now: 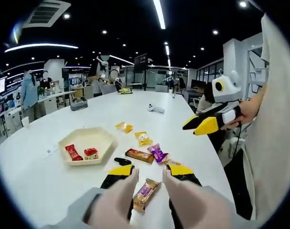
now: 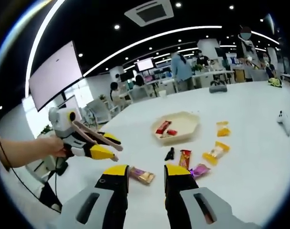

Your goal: Place the target food into the container with the food tongs after gripping and lifting it, then release it inside without dropping or visibly crushing the food.

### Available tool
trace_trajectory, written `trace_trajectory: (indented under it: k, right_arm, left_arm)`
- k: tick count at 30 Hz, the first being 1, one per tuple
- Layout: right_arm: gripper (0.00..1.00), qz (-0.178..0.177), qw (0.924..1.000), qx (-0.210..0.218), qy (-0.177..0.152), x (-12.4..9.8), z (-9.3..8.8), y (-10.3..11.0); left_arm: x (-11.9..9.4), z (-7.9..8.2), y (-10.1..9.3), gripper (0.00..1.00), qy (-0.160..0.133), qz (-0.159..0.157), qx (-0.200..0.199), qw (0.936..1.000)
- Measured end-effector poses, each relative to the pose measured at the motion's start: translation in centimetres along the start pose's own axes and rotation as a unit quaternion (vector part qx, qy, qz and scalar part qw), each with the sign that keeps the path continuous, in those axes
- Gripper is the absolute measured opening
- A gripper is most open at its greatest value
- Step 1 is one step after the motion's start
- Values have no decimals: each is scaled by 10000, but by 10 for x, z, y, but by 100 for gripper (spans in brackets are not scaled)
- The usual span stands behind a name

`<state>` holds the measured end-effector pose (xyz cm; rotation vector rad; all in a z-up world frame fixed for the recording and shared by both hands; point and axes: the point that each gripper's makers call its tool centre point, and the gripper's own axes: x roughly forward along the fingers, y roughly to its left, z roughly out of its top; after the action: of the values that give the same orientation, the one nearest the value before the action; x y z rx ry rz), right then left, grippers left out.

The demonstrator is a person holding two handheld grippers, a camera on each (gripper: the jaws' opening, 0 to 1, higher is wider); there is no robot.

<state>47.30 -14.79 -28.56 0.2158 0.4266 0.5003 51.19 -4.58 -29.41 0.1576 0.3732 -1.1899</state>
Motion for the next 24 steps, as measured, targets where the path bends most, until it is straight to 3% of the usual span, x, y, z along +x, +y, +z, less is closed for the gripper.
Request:
trace_trajectory:
  k: [10,24]
  right_arm:
    - [29,-85,10000,45,15,-3,-5,-2]
    - [28,-114,9999,122,-44,-4,-4,-5]
  left_arm:
    - [3,4,2,25,-150,112,-9,9998]
    - [2,2,7,25,-133,200,101,9997]
